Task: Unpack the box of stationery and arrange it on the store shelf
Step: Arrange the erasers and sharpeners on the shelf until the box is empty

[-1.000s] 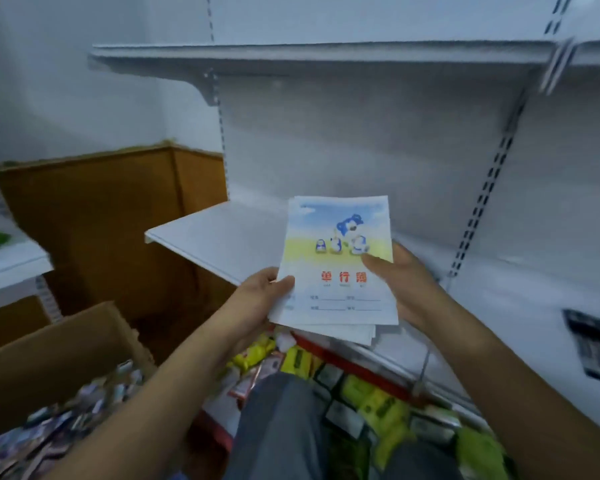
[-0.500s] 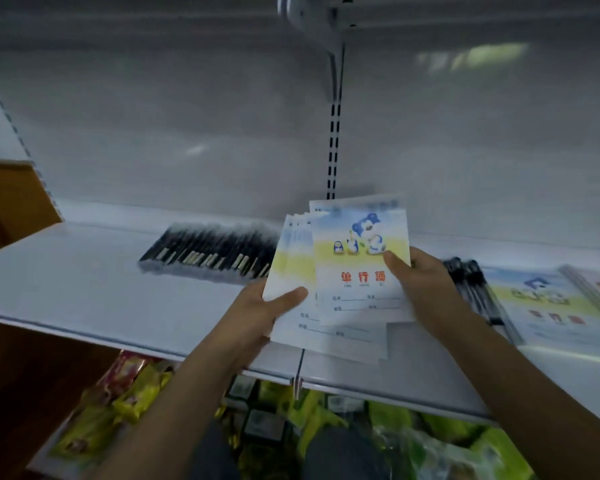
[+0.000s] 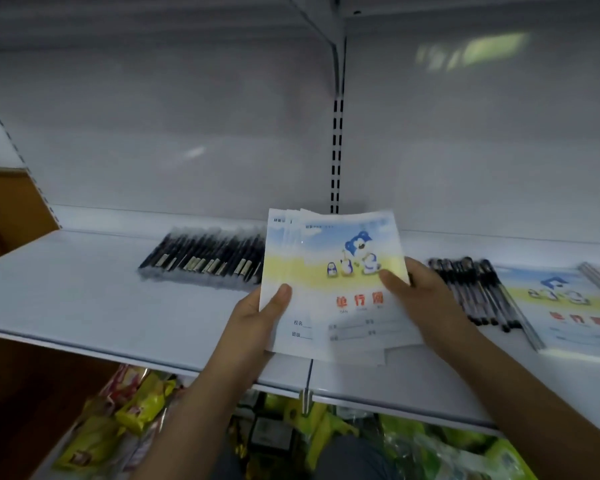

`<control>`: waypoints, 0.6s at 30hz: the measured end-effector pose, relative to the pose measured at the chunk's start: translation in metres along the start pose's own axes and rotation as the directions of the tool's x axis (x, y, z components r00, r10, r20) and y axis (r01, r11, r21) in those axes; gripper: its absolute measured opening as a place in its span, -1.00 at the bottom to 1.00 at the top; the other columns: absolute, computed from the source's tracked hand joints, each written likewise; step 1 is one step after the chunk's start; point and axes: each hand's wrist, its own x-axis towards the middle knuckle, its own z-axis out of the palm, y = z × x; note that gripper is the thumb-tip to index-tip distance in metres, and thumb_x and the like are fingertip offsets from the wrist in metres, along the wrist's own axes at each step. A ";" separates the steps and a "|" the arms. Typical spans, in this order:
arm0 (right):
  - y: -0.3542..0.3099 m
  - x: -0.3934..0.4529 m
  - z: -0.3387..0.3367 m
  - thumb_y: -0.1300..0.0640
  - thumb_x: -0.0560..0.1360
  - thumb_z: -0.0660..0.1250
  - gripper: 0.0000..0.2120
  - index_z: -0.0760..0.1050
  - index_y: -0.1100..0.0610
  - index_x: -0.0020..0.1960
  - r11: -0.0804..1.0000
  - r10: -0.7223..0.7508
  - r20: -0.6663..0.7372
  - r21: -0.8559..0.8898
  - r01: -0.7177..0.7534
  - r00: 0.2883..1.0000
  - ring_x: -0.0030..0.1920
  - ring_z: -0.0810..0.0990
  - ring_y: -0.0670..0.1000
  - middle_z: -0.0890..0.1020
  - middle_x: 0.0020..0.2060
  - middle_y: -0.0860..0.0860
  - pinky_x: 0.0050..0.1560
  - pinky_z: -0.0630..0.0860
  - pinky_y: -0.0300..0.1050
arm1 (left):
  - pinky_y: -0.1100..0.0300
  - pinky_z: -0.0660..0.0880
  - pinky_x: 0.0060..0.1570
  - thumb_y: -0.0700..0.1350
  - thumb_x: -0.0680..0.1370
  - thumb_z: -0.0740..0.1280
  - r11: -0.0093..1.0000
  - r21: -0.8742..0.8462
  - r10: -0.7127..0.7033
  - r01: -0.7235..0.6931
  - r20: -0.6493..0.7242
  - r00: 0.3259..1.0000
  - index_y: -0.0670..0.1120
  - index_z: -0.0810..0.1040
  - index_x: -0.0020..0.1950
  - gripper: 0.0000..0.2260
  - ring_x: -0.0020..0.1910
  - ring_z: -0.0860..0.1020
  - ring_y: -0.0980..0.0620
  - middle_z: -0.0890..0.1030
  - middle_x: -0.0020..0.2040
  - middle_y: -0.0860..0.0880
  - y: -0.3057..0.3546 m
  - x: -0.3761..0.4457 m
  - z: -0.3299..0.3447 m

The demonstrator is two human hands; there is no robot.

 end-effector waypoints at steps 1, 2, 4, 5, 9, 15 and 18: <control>0.000 0.000 0.005 0.12 0.56 0.33 -0.93 0.58 -0.02 -0.02 0.999 0.026 0.030 0.040 -0.027 0.999 -0.07 0.68 0.00 0.71 -0.16 -0.10 0.01 0.59 0.01 | -0.06 0.57 0.11 -0.13 0.62 0.27 1.000 -0.001 0.005 -0.005 -0.002 1.000 -0.12 0.58 0.25 -0.77 0.10 0.66 -0.10 0.69 0.11 -0.11 0.000 -0.001 0.000; 0.001 0.000 0.008 0.12 0.55 0.35 -0.93 0.57 -0.01 0.01 0.995 0.050 0.048 0.089 -0.054 0.998 -0.06 0.69 0.03 0.72 -0.13 -0.08 0.07 0.60 0.11 | -0.05 0.60 0.07 -0.16 0.61 0.29 1.000 -0.003 0.010 -0.010 -0.009 1.000 -0.13 0.59 0.23 -0.79 0.08 0.67 -0.10 0.70 0.09 -0.11 0.000 -0.001 -0.001; 0.002 0.001 0.013 0.16 0.54 0.37 -0.89 0.52 0.03 0.05 0.981 0.077 0.061 0.174 -0.087 0.995 -0.05 0.70 0.08 0.72 -0.10 -0.02 0.11 0.57 0.22 | 0.00 0.64 -0.03 -0.23 0.58 0.32 1.000 -0.017 0.013 -0.014 -0.032 0.999 -0.15 0.60 0.18 -0.81 0.03 0.68 -0.10 0.71 0.06 -0.12 0.001 -0.001 -0.002; 0.002 0.000 0.015 0.19 0.54 0.37 -0.85 0.48 0.06 0.08 0.974 0.083 0.060 0.208 -0.094 0.995 -0.05 0.70 0.10 0.72 -0.09 0.00 0.12 0.57 0.24 | 0.01 0.64 -0.05 -0.25 0.56 0.33 1.000 -0.023 0.015 -0.016 -0.037 0.999 -0.17 0.61 0.17 -0.80 0.02 0.69 -0.11 0.71 0.05 -0.13 0.001 -0.001 -0.003; 0.001 -0.004 0.013 0.29 0.51 0.38 -0.63 0.40 0.11 0.26 0.904 0.142 0.086 0.396 -0.164 0.986 -0.06 0.71 0.14 0.71 -0.02 0.10 -0.03 0.64 0.12 | -0.03 0.61 0.02 -0.16 0.58 0.33 0.999 -0.017 0.029 -0.030 -0.058 0.998 -0.15 0.62 0.18 -0.80 0.04 0.68 -0.11 0.70 0.06 -0.13 0.000 -0.001 -0.002; 0.004 -0.005 -0.001 0.22 0.60 0.25 -0.77 0.55 0.18 0.23 0.836 0.233 0.071 0.495 -0.237 0.970 0.05 0.68 0.19 0.68 0.07 0.15 0.09 0.59 0.20 | -0.05 0.60 0.05 -0.15 0.65 0.22 0.997 -0.077 0.013 -0.015 -0.030 0.999 -0.12 0.57 0.25 -0.77 0.06 0.67 -0.10 0.69 0.11 -0.12 0.001 -0.002 -0.006; 0.002 -0.004 -0.003 0.20 0.61 0.21 -0.76 0.50 0.15 0.26 0.776 0.242 0.038 0.592 -0.217 0.969 0.08 0.67 0.19 0.68 0.09 0.12 0.08 0.58 0.24 | -0.03 0.60 0.06 -0.18 0.61 0.23 0.993 -0.115 0.034 -0.035 -0.011 0.999 -0.12 0.54 0.29 -0.74 0.09 0.66 -0.11 0.68 0.13 -0.13 0.000 -0.001 -0.007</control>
